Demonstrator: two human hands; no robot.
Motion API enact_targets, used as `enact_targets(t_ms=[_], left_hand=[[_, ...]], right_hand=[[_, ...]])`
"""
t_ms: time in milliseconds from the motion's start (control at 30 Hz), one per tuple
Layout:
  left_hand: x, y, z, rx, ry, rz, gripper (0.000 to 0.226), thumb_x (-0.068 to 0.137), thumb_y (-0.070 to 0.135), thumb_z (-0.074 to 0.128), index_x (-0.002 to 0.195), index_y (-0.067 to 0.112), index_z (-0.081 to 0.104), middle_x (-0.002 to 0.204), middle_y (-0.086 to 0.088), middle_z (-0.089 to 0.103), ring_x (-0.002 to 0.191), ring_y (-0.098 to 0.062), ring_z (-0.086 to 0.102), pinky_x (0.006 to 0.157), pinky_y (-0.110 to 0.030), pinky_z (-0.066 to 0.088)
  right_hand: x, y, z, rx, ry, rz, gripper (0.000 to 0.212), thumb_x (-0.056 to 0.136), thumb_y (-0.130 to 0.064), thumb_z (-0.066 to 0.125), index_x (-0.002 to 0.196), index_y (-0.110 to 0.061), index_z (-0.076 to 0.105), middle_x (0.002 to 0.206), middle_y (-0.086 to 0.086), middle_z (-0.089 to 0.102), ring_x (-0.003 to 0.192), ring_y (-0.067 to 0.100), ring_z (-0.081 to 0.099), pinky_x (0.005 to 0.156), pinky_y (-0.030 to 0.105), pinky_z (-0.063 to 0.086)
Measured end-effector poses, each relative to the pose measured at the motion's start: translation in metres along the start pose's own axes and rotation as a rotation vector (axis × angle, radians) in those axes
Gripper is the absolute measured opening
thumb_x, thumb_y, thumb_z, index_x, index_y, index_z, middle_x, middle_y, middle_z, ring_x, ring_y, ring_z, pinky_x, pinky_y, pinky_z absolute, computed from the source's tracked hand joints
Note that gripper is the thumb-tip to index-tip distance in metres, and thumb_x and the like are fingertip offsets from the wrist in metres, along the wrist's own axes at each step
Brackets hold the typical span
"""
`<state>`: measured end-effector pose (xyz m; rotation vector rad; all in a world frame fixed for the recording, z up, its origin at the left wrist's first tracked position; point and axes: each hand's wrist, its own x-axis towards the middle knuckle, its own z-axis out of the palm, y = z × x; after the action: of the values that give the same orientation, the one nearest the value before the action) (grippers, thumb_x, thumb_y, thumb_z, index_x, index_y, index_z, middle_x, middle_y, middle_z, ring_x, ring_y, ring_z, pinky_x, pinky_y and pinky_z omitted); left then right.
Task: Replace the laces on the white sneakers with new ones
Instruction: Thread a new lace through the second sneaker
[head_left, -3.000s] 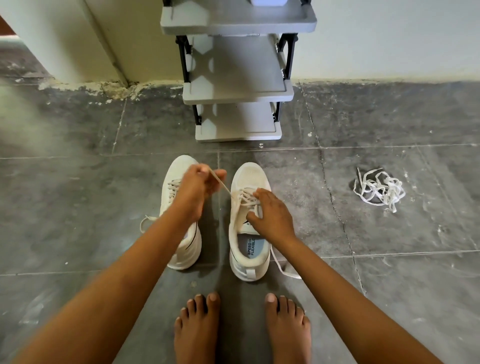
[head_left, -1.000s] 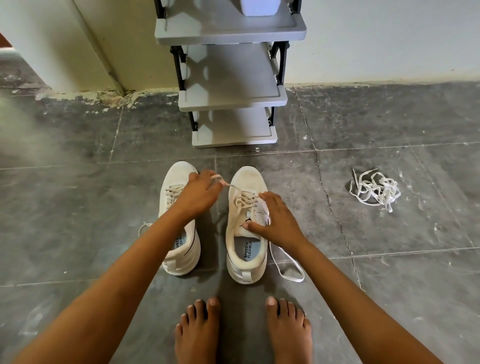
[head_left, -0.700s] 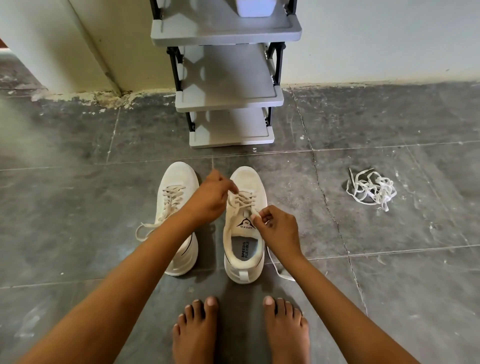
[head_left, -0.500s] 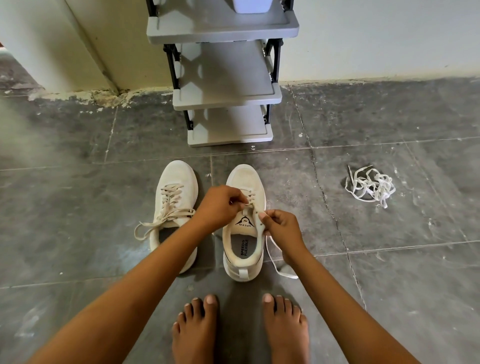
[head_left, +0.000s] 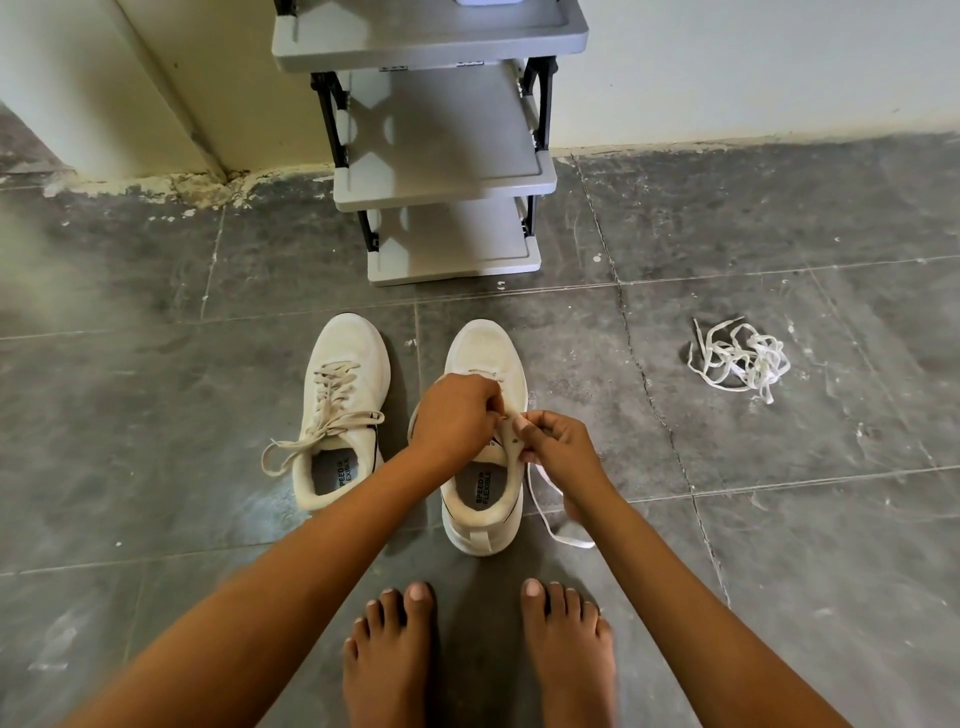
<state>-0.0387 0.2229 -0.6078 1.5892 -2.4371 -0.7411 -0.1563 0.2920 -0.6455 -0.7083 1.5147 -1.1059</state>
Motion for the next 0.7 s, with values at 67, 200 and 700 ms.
enact_targets(t_ms=[67, 200, 700], left_hand=[[0.001, -0.001, 0.0, 0.009, -0.004, 0.002, 0.013, 0.087, 0.016, 0.058, 0.094, 0.015, 0.07, 0.094, -0.004, 0.069, 0.084, -0.017, 0.061, 0.068, -0.022, 0.038], [0.001, 0.002, 0.0, 0.06, -0.01, 0.019, 0.015, 0.087, 0.017, 0.057, 0.096, 0.014, 0.069, 0.094, -0.005, 0.068, 0.083, -0.018, 0.06, 0.066, -0.023, 0.037], [-0.006, 0.011, 0.009, 0.103, 0.116, -0.054, 0.016, 0.091, 0.018, 0.051, 0.097, 0.018, 0.065, 0.094, -0.003, 0.068, 0.085, -0.018, 0.06, 0.063, -0.023, 0.036]], right_hand=[[0.0, 0.001, 0.0, -0.016, 0.009, -0.014, 0.015, 0.094, -0.01, 0.053, 0.096, -0.002, 0.065, 0.086, 0.012, 0.065, 0.075, 0.015, 0.061, 0.065, 0.02, 0.051], [0.0, 0.002, 0.001, -0.013, 0.015, -0.029, 0.015, 0.094, -0.013, 0.055, 0.097, -0.003, 0.065, 0.088, 0.013, 0.066, 0.076, 0.015, 0.061, 0.064, 0.018, 0.051], [-0.005, 0.015, 0.017, -0.49, 0.235, -0.312, 0.016, 0.093, -0.025, 0.057, 0.101, -0.012, 0.063, 0.095, 0.004, 0.067, 0.083, 0.018, 0.062, 0.077, 0.041, 0.053]])
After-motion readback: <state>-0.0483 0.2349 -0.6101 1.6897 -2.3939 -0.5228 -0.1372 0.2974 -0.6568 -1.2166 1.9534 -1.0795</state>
